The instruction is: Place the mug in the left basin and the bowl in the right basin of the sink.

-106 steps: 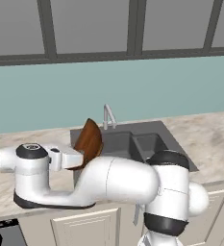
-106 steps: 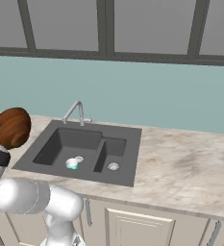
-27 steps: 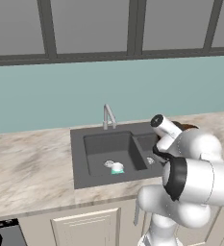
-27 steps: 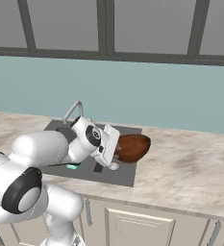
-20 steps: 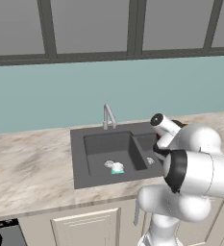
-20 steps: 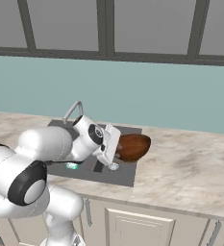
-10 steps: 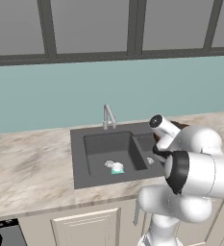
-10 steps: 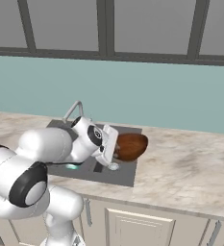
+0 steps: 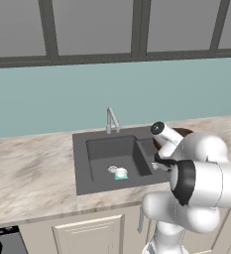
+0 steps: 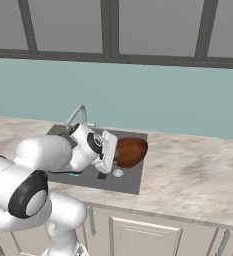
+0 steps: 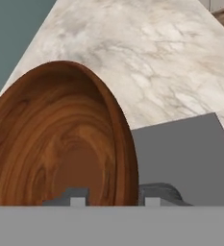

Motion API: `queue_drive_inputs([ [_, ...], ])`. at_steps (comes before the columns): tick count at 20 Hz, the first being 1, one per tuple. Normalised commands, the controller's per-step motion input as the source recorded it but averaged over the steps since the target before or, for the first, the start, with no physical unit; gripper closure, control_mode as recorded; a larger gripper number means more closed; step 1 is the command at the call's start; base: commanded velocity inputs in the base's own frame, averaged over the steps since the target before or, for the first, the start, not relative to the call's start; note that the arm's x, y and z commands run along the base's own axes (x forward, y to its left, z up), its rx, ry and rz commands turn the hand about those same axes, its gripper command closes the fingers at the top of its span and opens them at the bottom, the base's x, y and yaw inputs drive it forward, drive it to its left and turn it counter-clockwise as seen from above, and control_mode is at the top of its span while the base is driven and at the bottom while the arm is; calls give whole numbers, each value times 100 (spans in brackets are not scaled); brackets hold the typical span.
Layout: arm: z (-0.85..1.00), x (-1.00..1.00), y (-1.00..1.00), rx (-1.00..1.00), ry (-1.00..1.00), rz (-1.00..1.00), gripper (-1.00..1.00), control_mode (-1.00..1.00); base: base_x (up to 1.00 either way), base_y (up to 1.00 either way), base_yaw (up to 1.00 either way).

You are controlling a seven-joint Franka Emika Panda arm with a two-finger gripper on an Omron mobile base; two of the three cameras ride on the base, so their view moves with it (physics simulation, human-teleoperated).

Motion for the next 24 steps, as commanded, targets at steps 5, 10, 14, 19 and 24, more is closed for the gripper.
queue_drive_inputs([
  [5,-57,7,10,3,0,0,100,-100,0,0,0],
  [10,-18,0,27,0,-3,0,100,-100,0,0,0],
  [14,-3,0,38,2,-7,0,100,-100,0,0,0],
  [19,0,0,26,4,-9,0,100,-100,0,0,0],
  [24,-6,0,4,24,-3,0,100,-100,0,0,0],
])
